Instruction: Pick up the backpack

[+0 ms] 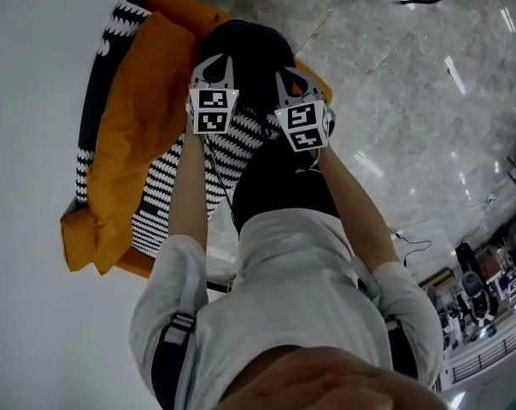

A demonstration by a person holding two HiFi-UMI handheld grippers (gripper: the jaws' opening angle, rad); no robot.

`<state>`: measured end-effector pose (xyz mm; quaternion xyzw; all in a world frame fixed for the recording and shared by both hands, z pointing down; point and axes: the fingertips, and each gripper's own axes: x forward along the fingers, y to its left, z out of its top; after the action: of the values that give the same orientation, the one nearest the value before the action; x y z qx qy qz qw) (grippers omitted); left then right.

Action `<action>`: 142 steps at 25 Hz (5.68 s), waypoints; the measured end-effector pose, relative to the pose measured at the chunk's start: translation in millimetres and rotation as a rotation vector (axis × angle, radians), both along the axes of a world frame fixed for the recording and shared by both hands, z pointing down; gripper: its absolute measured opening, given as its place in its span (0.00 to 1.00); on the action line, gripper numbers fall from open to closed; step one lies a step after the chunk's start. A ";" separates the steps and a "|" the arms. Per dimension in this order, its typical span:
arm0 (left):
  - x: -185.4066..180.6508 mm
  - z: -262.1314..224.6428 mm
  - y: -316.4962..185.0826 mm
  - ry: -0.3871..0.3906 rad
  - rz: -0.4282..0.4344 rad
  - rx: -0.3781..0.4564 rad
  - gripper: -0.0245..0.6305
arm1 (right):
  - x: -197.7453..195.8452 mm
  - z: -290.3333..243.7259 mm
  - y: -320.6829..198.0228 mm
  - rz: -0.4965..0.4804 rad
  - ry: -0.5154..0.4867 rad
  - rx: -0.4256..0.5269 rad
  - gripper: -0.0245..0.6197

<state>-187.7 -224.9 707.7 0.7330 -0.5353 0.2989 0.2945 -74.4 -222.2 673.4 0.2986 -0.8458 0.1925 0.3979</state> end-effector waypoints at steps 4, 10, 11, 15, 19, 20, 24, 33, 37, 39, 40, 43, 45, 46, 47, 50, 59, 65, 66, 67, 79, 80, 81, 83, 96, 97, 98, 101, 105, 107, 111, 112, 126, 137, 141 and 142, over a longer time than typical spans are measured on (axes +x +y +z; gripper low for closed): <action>-4.7 17.0 -8.1 -0.096 0.073 0.003 0.06 | -4.5 14.1 -7.6 0.021 0.001 -0.003 0.10; -4.5 23.5 -26.6 -0.150 0.193 0.027 0.23 | -1.7 24.8 -20.0 0.076 -0.005 0.012 0.10; -4.9 26.8 -27.7 -0.158 0.216 0.026 0.26 | -2.7 28.3 -21.0 0.085 -0.011 0.006 0.11; -8.5 41.7 -27.6 -0.197 0.280 0.010 0.32 | -5.0 40.1 -25.4 0.118 -0.029 -0.022 0.29; -9.4 50.7 -32.2 -0.176 0.296 0.005 0.38 | 1.7 48.3 -32.9 0.143 -0.014 -0.027 0.33; -9.6 52.7 -34.0 -0.174 0.303 0.007 0.40 | 3.1 51.2 -34.0 0.148 -0.011 -0.031 0.35; -7.4 64.1 -36.5 -0.163 0.352 0.001 0.49 | 5.9 63.6 -34.4 0.172 -0.024 -0.066 0.40; -5.9 93.7 -40.8 -0.089 0.329 -0.054 0.52 | 1.4 90.2 -34.0 0.095 -0.009 -0.121 0.43; -1.2 101.4 -44.5 -0.098 0.334 -0.054 0.52 | 3.0 93.9 -37.5 0.090 -0.007 -0.110 0.43; -0.5 103.4 -45.2 -0.113 0.336 -0.045 0.52 | 3.4 97.4 -38.6 0.090 0.000 -0.102 0.43; 0.2 103.1 -45.1 -0.120 0.340 -0.037 0.51 | 3.7 98.6 -38.8 0.088 0.007 -0.098 0.43; 4.2 100.1 -42.4 -0.130 0.358 -0.019 0.46 | 4.4 99.8 -38.4 0.074 0.026 -0.075 0.41; 4.7 97.6 -40.5 -0.149 0.366 -0.008 0.43 | 2.1 97.8 -36.8 0.062 0.032 -0.055 0.35; 3.9 96.4 -39.4 -0.163 0.367 -0.002 0.41 | 0.1 96.4 -35.5 0.055 0.034 -0.046 0.31; 2.9 95.2 -38.3 -0.177 0.367 0.005 0.39 | -2.1 95.3 -34.0 0.050 0.036 -0.037 0.28; 0.0 90.2 -35.8 -0.210 0.353 0.026 0.31 | -6.0 92.5 -30.7 0.040 0.036 -0.020 0.23; -15.4 66.8 -17.2 -0.224 0.245 0.088 0.14 | -13.0 76.5 -21.7 0.036 0.012 0.026 0.16; -21.4 51.0 8.5 -0.217 0.189 0.110 0.11 | -20.0 62.0 -5.8 0.023 -0.017 0.051 0.14; -22.7 48.5 13.9 -0.215 0.179 0.112 0.11 | -21.8 59.0 -2.1 0.020 -0.022 0.056 0.14; -23.9 45.8 19.5 -0.210 0.167 0.113 0.11 | -23.3 55.8 1.9 0.017 -0.026 0.062 0.13; -28.2 21.8 67.0 -0.198 0.055 0.133 0.09 | -28.7 29.4 40.7 -0.036 -0.060 0.104 0.13; -28.8 20.0 70.1 -0.193 0.043 0.134 0.09 | -29.0 27.9 43.9 -0.040 -0.064 0.105 0.13; -29.2 18.0 73.2 -0.188 0.033 0.136 0.09 | -29.1 26.3 46.8 -0.044 -0.067 0.106 0.13; -29.5 14.5 79.6 -0.179 0.015 0.140 0.09 | -29.2 22.9 52.2 -0.054 -0.073 0.110 0.13; -33.7 -5.6 117.5 -0.110 -0.097 0.132 0.08 | -30.8 0.6 99.7 -0.072 -0.100 0.071 0.13; -34.0 -7.0 119.7 -0.108 -0.099 0.130 0.08 | -30.9 -0.5 101.9 -0.072 -0.102 0.070 0.13; -34.4 -8.9 122.9 -0.106 -0.100 0.128 0.08 | -31.3 -1.9 104.8 -0.074 -0.104 0.068 0.12; -37.9 -16.7 136.1 -0.100 -0.102 0.127 0.08 | -32.9 -8.9 115.9 -0.091 -0.096 0.069 0.12; -37.5 -25.2 147.6 -0.087 -0.111 0.125 0.08 | -29.5 -14.1 127.7 -0.111 -0.089 0.068 0.12; -36.4 -28.8 150.5 -0.084 -0.113 0.120 0.08 | -28.2 -17.6 130.2 -0.118 -0.084 0.070 0.12; -38.4 -39.5 158.6 -0.075 -0.132 0.112 0.08 | -31.3 -29.2 137.3 -0.139 -0.093 0.074 0.12; -38.2 -41.6 161.0 -0.071 -0.141 0.109 0.08 | -32.1 -31.0 139.3 -0.140 -0.101 0.072 0.12; -36.3 -71.4 201.3 -0.029 -0.249 0.104 0.08 | -42.2 -60.8 153.3 -0.273 -0.103 0.145 0.12; -59.1 -114.9 221.2 -0.060 -0.350 0.129 0.08 | -71.5 -101.7 166.9 -0.464 -0.116 0.198 0.12; -70.7 -136.9 232.6 -0.072 -0.405 0.155 0.08 | -88.2 -125.7 170.6 -0.496 -0.150 0.222 0.12; -72.1 -143.0 235.4 -0.074 -0.418 0.162 0.08 | -90.0 -130.8 171.0 -0.502 -0.155 0.225 0.12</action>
<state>-259.8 10.5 564.7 0.6161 -0.7082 0.2139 0.2705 -164.4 -51.1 542.5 0.1064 -0.9373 0.0153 0.3316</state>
